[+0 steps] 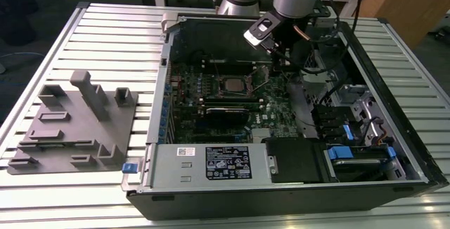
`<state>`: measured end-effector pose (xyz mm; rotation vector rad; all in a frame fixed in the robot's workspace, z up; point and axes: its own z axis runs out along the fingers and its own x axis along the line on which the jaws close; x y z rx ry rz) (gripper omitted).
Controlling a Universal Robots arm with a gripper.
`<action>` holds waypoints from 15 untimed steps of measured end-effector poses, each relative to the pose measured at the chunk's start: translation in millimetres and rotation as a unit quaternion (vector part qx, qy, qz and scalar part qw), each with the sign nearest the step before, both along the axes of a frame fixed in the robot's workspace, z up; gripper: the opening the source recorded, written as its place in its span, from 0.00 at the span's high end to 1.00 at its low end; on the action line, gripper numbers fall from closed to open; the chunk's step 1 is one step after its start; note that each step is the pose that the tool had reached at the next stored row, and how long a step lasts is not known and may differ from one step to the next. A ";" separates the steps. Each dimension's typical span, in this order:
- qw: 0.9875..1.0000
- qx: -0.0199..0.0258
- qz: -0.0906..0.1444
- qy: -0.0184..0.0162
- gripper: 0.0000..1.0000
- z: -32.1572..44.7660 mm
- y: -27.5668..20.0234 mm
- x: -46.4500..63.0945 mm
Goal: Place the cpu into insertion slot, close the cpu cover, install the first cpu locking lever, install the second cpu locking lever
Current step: 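Close the cpu cover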
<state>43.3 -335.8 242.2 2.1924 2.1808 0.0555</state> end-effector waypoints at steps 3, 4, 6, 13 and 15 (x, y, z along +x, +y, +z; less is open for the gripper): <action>1.000 0.000 0.000 -0.001 0.89 0.0 0.0 -3.7; 1.000 0.000 0.000 -0.001 0.89 0.0 0.0 -5.2; 1.000 0.000 0.000 -0.003 0.89 0.0 0.0 -8.5; 1.000 0.000 0.000 -0.005 0.89 -0.1 0.0 -16.3; 1.000 0.000 0.000 -0.005 0.89 -0.1 0.0 -16.4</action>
